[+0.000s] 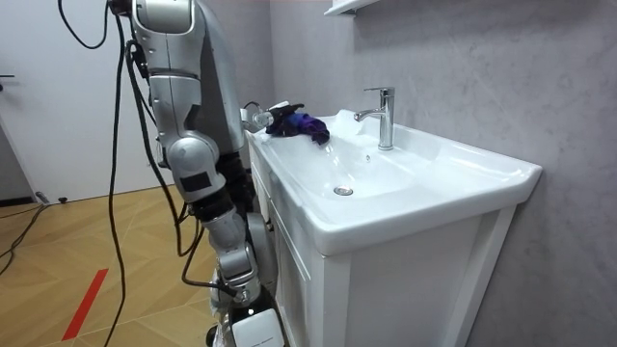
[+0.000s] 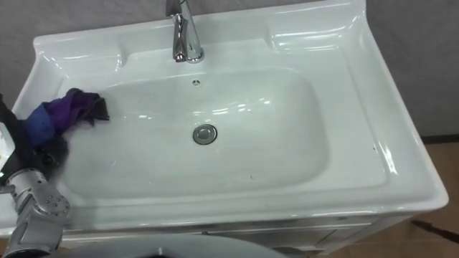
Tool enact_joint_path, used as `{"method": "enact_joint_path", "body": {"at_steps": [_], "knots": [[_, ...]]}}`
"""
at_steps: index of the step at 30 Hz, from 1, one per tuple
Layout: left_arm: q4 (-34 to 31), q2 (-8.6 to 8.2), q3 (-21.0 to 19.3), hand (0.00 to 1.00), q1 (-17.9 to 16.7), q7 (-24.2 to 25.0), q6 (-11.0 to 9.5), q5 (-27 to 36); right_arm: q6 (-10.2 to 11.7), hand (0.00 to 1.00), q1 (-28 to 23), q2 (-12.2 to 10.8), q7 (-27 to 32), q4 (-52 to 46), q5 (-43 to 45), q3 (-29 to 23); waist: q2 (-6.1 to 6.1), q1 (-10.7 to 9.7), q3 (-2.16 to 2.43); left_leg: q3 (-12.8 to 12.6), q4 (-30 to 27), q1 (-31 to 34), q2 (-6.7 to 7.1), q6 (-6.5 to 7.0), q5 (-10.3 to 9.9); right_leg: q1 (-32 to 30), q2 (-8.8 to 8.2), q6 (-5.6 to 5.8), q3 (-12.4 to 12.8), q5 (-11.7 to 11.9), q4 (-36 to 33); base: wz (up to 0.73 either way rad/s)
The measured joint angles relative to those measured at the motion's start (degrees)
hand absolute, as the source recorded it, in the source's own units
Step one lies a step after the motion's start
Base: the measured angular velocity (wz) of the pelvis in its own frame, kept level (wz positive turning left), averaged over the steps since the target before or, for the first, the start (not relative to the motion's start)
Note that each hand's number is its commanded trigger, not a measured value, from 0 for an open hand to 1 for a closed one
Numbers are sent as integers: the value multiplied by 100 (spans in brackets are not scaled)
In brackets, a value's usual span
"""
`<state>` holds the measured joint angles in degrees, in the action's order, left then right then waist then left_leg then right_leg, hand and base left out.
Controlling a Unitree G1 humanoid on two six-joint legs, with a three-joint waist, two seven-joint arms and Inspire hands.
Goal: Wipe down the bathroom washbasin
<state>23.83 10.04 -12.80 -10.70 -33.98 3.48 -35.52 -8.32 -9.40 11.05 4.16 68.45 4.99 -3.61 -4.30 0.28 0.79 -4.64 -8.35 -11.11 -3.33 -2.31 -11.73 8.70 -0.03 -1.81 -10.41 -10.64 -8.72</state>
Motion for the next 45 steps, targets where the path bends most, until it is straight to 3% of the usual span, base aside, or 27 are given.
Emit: {"method": "enact_joint_path", "body": {"at_steps": [15,17,21,26,45], "knots": [[-683,-5,-58,0,5,463,308,111,60,0,51,-27,64,-40,-291,4,65,9,-18,30,-23,145,1,0,0,-85,-9,-2,-88,3,13,2],[-1060,-4,-71,0,6,547,367,110,96,0,57,-34,73,-40,-298,0,41,18,-33,58,-31,197,1,0,0,-152,-4,-3,-102,10,7,6],[-1562,19,-146,0,25,535,368,105,137,0,39,-43,179,-39,-531,-5,42,1,-110,80,-29,202,5,0,0,-74,-12,-2,-130,21,7,1],[-2293,28,-178,0,153,544,373,103,139,0,47,-70,191,-34,-812,1,23,24,-102,80,-31,277,10,0,0,-137,-22,-2,-162,21,5,0],[-2383,44,-181,0,268,696,380,97,163,0,89,-87,179,2,-1179,24,-5,29,-87,58,-32,276,14,0,0,-160,-23,-1,-121,20,8,0]]}}
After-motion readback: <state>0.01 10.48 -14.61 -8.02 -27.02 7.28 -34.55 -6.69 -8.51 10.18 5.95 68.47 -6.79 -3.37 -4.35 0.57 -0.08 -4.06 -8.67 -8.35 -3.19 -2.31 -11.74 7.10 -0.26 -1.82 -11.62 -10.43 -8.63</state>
